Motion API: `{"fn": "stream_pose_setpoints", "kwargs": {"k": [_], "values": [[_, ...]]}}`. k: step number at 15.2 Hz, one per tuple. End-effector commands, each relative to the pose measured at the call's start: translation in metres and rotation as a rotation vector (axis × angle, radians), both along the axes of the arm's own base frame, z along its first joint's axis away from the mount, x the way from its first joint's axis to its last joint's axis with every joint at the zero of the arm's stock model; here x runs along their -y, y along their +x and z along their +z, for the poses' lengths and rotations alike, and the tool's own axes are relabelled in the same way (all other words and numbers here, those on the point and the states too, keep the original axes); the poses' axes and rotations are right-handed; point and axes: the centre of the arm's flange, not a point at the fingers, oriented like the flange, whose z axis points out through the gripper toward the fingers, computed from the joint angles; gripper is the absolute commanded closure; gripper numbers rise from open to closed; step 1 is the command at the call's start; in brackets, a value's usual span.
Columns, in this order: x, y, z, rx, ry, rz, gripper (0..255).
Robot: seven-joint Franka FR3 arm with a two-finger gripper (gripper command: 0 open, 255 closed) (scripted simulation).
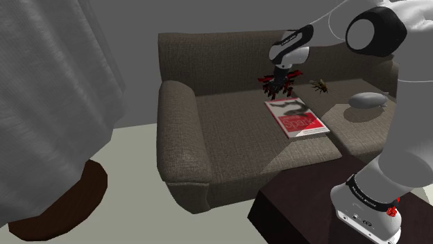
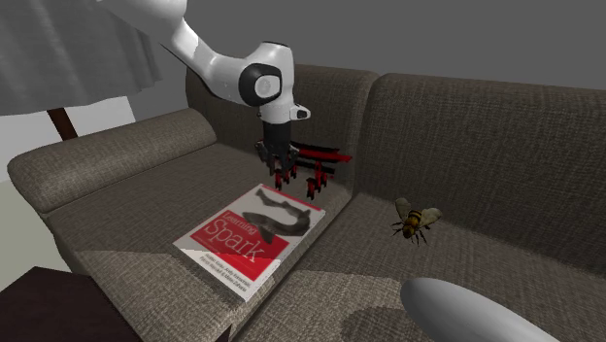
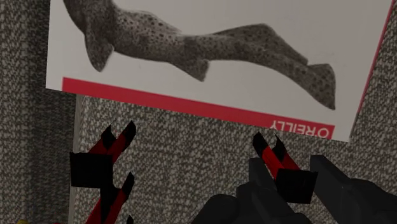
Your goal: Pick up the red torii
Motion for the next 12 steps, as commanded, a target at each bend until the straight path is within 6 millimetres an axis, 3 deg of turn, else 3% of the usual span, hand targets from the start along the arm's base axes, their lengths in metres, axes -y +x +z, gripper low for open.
{"fn": "stream_pose_setpoints", "kwargs": {"k": [1, 12], "values": [[0.000, 0.000, 0.011, 0.002, -0.001, 0.001, 255], [0.000, 0.000, 0.069, 0.002, -0.001, 0.001, 255]]}}
